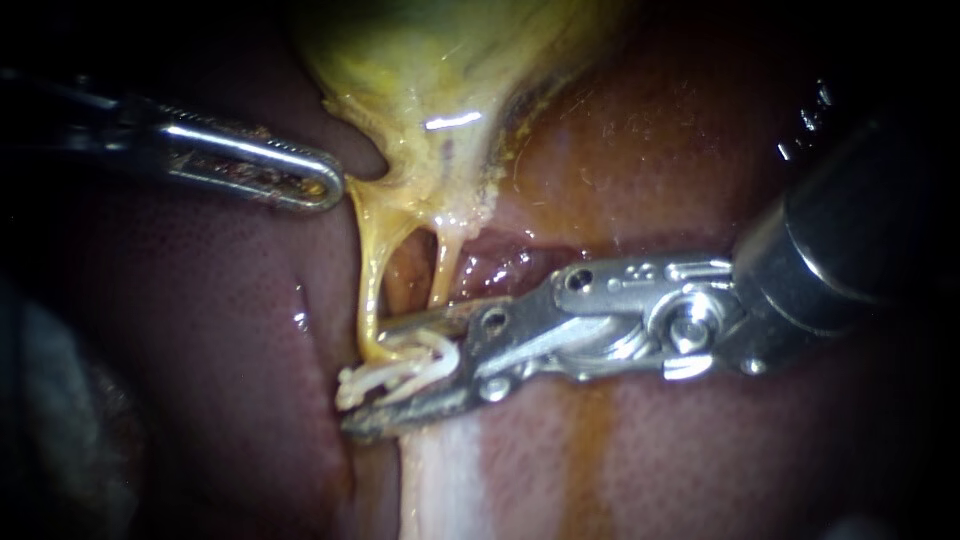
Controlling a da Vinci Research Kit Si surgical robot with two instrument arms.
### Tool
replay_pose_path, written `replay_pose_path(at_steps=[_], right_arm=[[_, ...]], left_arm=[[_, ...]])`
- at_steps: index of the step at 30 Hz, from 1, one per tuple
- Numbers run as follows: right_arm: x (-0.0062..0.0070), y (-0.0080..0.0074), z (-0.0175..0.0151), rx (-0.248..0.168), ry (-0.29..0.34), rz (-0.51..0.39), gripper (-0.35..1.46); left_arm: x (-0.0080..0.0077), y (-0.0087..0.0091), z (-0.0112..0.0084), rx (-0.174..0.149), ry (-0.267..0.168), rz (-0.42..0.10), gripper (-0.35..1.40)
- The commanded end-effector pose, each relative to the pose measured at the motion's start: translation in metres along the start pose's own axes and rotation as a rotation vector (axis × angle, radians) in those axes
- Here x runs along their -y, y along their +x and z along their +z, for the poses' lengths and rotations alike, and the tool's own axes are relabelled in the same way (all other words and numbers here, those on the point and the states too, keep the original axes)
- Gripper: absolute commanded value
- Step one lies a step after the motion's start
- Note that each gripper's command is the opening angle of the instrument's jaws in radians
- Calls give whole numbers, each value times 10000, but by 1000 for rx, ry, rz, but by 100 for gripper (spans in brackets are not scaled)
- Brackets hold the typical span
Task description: Clipping second clip left tube
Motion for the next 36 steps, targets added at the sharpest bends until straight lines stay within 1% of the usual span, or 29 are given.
replay_pose_path(at_steps=[1,8,14,18,25,30,36], right_arm=[[0,0,0,0,0,0,44],[1,-1,-4,0,2,0,45],[0,-5,-15,0,7,-1,46],[-4,-8,-27,0,12,0,46],[-11,-7,-46,-3,15,4,46],[-17,-13,-42,-16,17,-5,46],[-25,-23,-37,-38,23,42,46]], left_arm=[[0,0,0,0,0,0,-35],[0,0,0,0,0,0,-35],[0,-1,-2,0,-1,1,-35],[0,-1,-2,0,-1,1,-35],[0,-1,-3,1,-1,1,-35],[0,-1,-3,1,-1,1,-35],[0,-1,-3,1,-1,1,-35]])
